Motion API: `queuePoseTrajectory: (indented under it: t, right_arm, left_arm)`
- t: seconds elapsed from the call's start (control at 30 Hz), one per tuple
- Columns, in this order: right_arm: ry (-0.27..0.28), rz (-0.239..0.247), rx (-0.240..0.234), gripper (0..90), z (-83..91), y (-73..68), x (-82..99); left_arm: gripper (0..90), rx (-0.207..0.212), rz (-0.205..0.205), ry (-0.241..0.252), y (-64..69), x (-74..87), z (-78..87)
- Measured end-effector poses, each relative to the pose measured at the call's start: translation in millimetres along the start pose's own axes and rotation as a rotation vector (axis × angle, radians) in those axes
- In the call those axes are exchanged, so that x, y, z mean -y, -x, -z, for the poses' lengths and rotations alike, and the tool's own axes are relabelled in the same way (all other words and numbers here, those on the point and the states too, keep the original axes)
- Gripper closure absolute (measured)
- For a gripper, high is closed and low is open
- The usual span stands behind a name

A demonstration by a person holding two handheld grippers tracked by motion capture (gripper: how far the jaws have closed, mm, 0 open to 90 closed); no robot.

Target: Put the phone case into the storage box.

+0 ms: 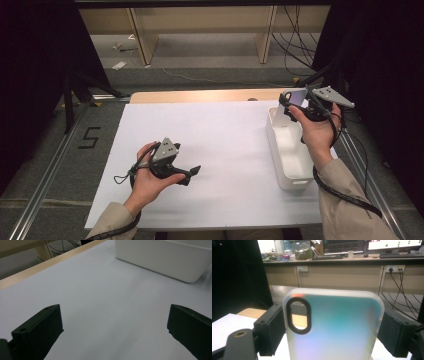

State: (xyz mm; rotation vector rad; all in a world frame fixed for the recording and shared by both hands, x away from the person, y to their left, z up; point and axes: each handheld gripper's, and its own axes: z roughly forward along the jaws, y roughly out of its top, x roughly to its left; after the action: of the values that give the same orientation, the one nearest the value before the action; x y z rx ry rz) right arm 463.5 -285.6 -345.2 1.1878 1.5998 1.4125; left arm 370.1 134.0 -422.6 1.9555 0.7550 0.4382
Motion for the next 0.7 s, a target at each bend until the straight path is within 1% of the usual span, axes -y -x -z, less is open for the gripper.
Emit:
queuePoseTrajectory:
  t: [0.7]
  right_arm:
    - [-0.005, 0.000, 0.011, 18.3, -0.8, 3.6, 1.6]
  left_arm:
    - [0.0, -0.001, -0.001, 0.000, -0.3, 0.0, 0.3]
